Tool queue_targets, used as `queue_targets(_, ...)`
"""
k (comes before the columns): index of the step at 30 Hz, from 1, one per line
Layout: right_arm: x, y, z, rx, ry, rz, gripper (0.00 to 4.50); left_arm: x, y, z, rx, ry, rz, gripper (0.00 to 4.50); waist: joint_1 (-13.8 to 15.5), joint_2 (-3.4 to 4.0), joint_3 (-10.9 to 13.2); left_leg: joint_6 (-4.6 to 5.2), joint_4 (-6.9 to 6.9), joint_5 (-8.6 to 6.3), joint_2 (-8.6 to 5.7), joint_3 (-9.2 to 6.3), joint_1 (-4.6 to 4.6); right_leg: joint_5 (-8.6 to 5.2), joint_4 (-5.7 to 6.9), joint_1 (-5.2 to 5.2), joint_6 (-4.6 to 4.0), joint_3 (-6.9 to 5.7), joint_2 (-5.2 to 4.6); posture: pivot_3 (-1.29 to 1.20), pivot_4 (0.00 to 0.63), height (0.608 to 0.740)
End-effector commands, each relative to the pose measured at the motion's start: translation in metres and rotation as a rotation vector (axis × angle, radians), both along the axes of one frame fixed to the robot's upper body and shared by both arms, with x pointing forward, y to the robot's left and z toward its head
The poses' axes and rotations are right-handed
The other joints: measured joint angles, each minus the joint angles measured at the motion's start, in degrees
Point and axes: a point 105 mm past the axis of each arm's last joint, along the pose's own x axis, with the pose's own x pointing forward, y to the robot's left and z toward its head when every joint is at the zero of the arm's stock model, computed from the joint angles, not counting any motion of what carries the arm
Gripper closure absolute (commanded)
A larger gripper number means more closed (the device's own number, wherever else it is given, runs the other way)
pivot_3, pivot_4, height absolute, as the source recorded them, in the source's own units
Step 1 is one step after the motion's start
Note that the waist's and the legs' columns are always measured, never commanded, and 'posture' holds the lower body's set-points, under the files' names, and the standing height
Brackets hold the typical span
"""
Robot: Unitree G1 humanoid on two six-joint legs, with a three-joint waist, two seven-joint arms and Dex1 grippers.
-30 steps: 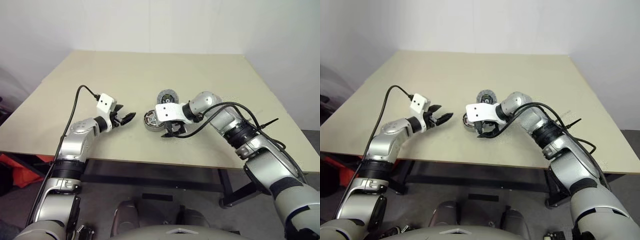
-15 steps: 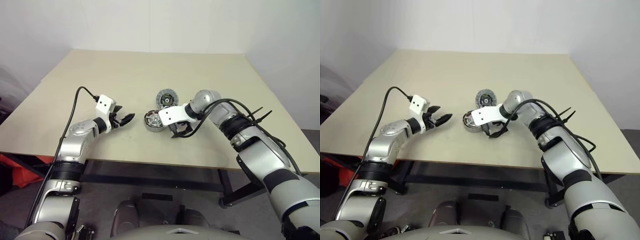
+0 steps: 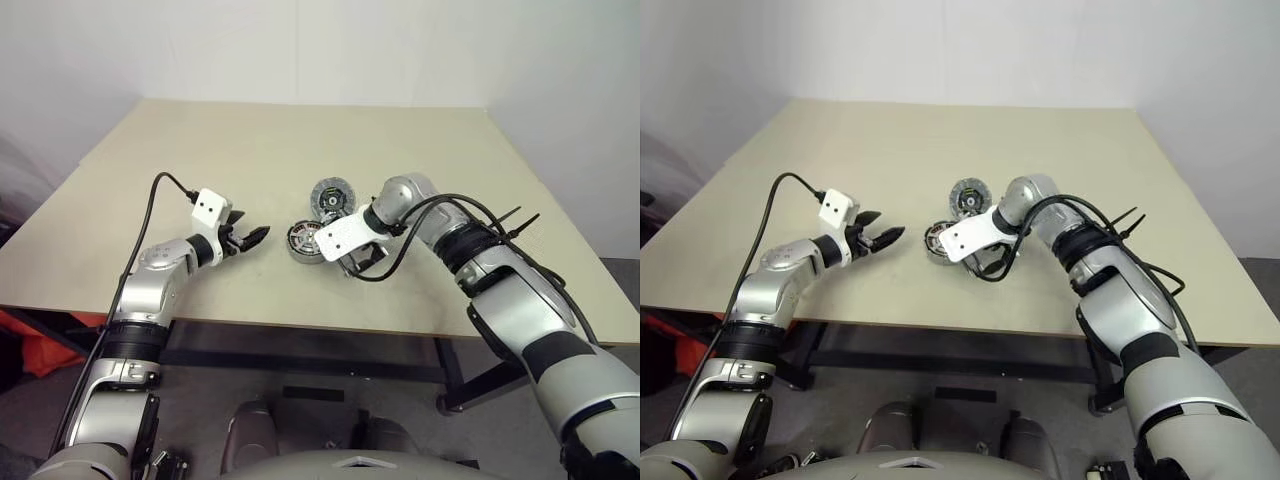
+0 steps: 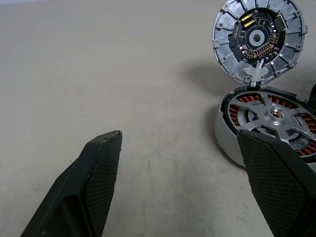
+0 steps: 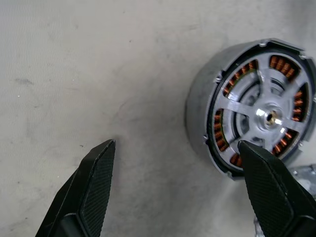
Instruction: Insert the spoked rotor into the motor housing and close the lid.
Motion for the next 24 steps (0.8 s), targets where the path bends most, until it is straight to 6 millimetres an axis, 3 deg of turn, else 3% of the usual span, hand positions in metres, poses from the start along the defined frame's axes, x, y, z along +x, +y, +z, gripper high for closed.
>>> queue_targets(1, 0.0085, 0.0108, 0.0168, -0.009, -0.071, 0.029, 0.03, 0.004, -0.0012, 0.0179, -0.002, -0.065, -0.005, 0.56, -0.1, 0.0, 0.0, 0.0, 0.0, 0.0, 0.01, 0.0, 0.0, 0.0, 0.0, 0.0, -0.01, 0.0, 0.0, 0.0, 0.0, 0.74)
queue_targets(9, 0.0105, 0.0104, 0.0097, -0.064, -0.064, 0.036, 0.03, 0.0025, 0.0004, 0.017, -0.005, -0.065, 0.004, 0.56, -0.8, 0.0, 0.0, 0.02, 0.01, -0.01, 0.02, 0.0, -0.02, 0.01, 0.01, -0.01, -0.01, 0.0, 0.02, 0.0, 0.0, 0.74)
queue_targets(11, 0.0077, 0.013, 0.011, -0.061, -0.063, 0.064, 0.4, 0.0022, 0.0013, 0.0164, -0.005, -0.065, 0.007, 0.56, -1.1, 0.0, 0.0, 0.02, 0.01, -0.01, 0.02, -0.01, -0.02, 0.01, 0.01, -0.01, -0.01, 0.0, 0.03, 0.0, 0.0, 0.74)
queue_targets(13, 0.0054, 0.0143, 0.0124, -0.061, -0.059, 0.083, 0.4, 0.0023, 0.0016, 0.0162, -0.007, -0.064, 0.011, 0.56, -1.4, 0.0, 0.0, 0.02, 0.01, -0.01, 0.03, -0.01, -0.02, 0.01, 0.01, -0.01, -0.02, 0.0, 0.03, 0.0, 0.0, 0.74)
queue_targets(18, 0.0051, 0.0155, 0.0142, -0.061, -0.073, 0.099, 1.72, 0.0029, 0.0014, 0.0162, -0.008, -0.064, 0.014, 0.56, -1.4, 0.0, 0.0, 0.03, 0.01, -0.02, 0.07, -0.01, -0.03, 0.01, 0.01, -0.04, -0.04, 0.01, 0.08, 0.0, 0.0, 0.74)
queue_targets(24, 0.0055, 0.0183, 0.0165, -0.05, -0.083, 0.101, 1.72, 0.0034, 0.0004, 0.0162, -0.01, -0.063, 0.012, 0.56, -1.4, 0.01, 0.0, 0.05, 0.03, -0.03, 0.07, -0.01, -0.04, 0.01, 0.01, -0.04, -0.05, 0.01, 0.08, 0.0, 0.0, 0.74)
